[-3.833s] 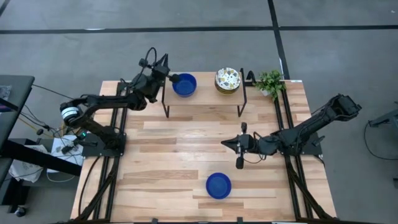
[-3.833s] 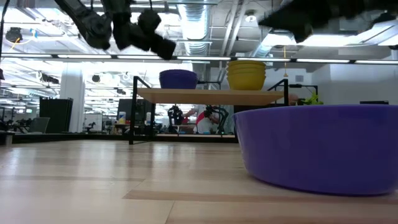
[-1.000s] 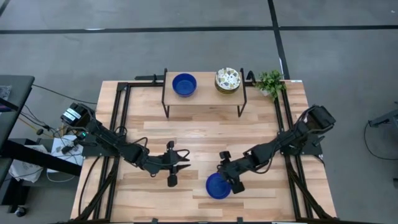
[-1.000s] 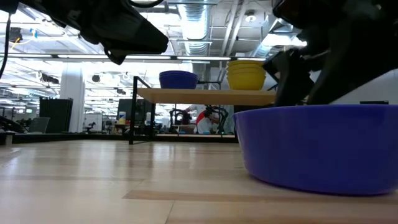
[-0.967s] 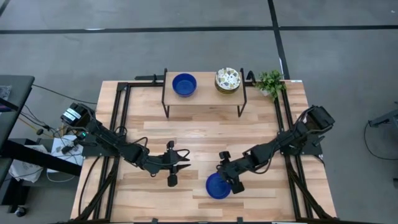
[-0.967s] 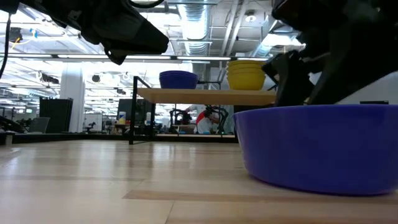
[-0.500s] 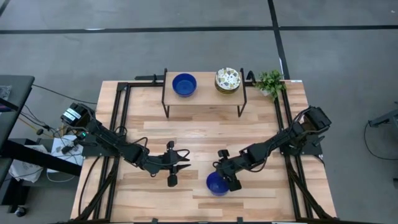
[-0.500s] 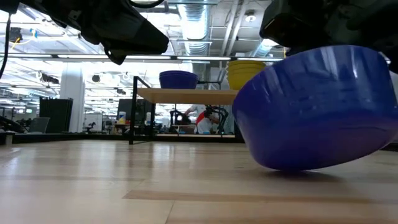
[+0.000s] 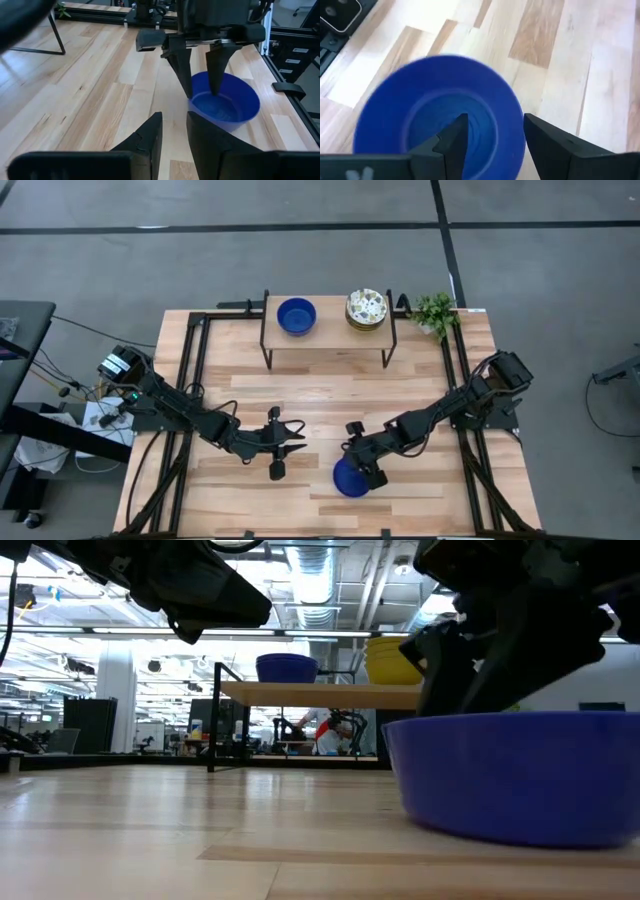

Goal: Pick & Place Mini bowls
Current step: Stack the blue bowl on top of the blue bowl on the shelf

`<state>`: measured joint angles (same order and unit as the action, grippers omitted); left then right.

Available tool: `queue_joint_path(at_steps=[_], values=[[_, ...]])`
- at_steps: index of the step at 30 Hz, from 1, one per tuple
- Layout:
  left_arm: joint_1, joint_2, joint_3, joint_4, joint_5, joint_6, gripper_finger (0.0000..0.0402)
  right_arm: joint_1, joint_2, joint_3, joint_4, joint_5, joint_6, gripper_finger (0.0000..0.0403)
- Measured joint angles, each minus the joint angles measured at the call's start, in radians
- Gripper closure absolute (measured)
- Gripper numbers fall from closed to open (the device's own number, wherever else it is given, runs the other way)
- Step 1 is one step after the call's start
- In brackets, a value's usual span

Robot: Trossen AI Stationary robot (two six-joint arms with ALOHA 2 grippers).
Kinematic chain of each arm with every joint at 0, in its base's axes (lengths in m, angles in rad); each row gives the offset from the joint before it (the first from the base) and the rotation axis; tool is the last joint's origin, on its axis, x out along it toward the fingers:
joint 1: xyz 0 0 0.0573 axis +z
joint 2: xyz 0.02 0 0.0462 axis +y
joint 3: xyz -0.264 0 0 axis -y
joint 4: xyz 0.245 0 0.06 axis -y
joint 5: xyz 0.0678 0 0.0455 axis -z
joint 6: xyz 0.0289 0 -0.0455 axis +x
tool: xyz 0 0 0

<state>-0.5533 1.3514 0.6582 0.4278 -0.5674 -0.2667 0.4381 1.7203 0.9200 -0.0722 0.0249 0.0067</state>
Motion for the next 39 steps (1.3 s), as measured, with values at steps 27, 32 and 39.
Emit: queue_joint_path(at_steps=[27, 32, 39], values=[[0.0, 0.0, 0.0, 0.0, 0.0, 0.0, 0.0314, -0.039, 0.002, 0.006, -0.087, 0.0, 0.073, 0.025], [0.0, 0.0, 0.0, 0.0, 0.0, 0.0, 0.0314, -0.033, 0.002, 0.006, -0.098, 0.0, 0.073, 0.0271], [0.0, 0.0, 0.0, 0.0, 0.0, 0.0, 0.0314, -0.033, 0.002, 0.006, -0.101, 0.0, 0.074, 0.032]])
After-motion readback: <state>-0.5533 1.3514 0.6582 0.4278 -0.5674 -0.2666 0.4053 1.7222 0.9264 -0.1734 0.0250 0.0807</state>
